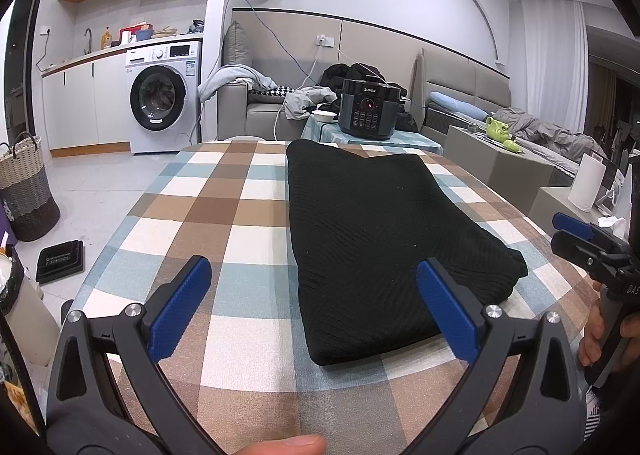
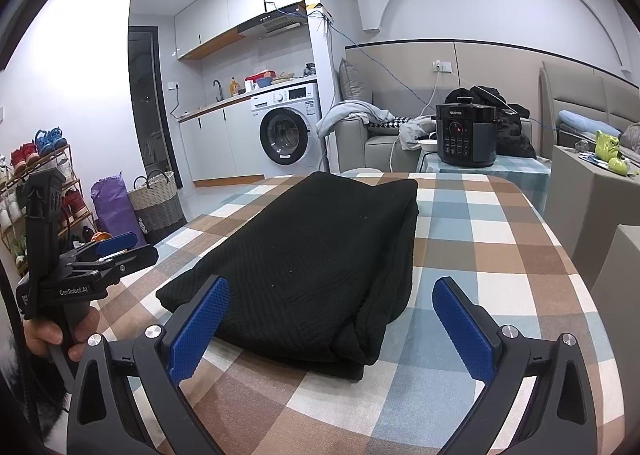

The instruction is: Fold small clothes

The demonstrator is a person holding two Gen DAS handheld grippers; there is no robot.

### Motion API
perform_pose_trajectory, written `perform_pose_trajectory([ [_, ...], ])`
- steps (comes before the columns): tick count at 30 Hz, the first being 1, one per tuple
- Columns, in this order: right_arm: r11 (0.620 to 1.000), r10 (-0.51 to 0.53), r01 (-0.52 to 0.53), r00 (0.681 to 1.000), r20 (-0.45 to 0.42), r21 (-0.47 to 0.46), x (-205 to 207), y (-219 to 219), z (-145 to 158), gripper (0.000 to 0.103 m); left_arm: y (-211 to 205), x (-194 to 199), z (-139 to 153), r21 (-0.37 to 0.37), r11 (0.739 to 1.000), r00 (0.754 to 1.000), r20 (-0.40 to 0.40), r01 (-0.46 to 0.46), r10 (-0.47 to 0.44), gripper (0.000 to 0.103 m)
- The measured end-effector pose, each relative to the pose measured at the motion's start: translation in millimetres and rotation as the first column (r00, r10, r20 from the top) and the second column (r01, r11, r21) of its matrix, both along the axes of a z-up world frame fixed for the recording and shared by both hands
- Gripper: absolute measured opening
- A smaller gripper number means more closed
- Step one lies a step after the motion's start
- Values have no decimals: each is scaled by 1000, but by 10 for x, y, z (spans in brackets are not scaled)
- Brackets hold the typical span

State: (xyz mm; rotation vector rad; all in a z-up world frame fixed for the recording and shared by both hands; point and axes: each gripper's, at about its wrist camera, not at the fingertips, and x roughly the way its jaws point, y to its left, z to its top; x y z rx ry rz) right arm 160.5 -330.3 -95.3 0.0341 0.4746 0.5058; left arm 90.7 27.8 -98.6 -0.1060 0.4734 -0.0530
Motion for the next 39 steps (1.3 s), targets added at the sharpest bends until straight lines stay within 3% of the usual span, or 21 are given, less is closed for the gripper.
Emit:
perform_pose_trajectory([
  [39, 1000, -3, 3, 1000, -3, 3, 0, 2, 4, 103, 11, 17, -35, -6, 1000, 1000, -5, -5, 5, 102],
])
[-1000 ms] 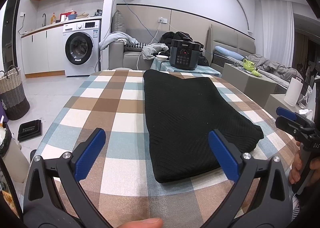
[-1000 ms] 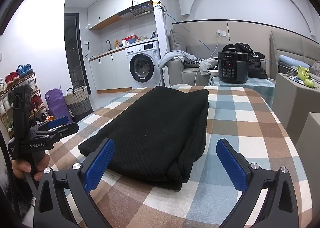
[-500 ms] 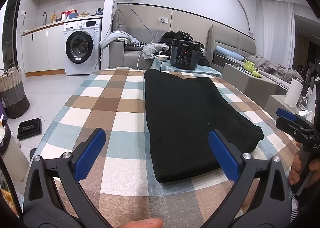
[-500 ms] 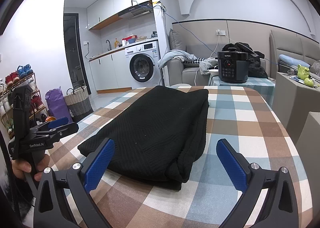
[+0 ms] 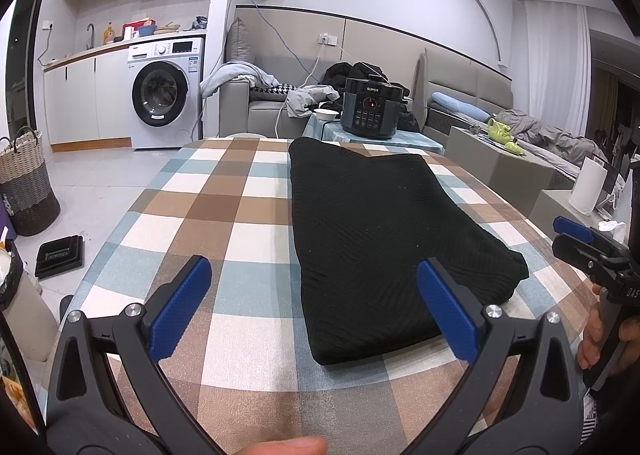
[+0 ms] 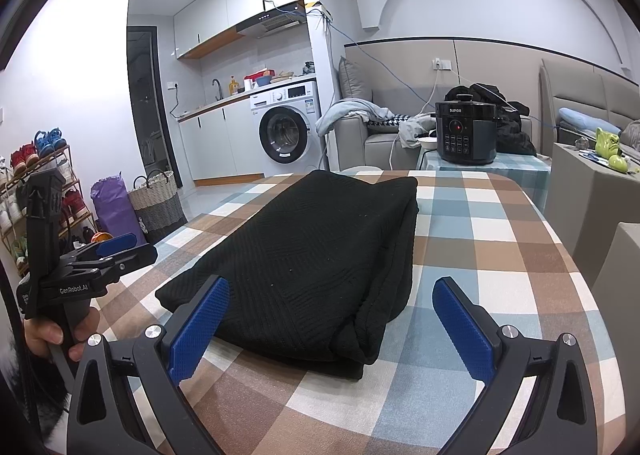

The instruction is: Fold small clothes

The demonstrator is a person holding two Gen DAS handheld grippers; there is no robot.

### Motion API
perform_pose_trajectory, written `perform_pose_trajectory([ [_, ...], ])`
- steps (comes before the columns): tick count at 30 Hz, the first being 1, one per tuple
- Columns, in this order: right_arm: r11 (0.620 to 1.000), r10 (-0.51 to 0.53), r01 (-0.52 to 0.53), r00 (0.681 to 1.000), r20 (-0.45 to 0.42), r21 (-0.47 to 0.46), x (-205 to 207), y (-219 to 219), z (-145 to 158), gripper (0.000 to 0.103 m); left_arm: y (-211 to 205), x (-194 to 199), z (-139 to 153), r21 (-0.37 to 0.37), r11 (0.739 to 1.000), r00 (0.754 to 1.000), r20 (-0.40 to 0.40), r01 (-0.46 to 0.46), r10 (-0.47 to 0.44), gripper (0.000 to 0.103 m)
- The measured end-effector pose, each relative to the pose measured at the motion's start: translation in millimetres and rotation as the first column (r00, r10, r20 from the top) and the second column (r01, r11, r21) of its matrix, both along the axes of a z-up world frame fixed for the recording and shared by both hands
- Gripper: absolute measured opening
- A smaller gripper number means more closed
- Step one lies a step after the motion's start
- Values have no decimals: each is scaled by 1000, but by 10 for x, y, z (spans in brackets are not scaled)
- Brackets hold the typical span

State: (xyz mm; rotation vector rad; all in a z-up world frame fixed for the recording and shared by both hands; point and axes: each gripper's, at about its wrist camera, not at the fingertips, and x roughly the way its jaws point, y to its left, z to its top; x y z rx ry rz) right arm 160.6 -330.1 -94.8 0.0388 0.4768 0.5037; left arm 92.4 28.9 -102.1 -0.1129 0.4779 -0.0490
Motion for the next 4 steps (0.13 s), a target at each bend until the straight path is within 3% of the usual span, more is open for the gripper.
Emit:
perform_pose_trajectory([
  [4, 1000, 0, 0, 1000, -1, -1, 2, 1, -1, 103, 15, -3, -2, -1, 1000, 1000, 0, -2, 2, 102],
])
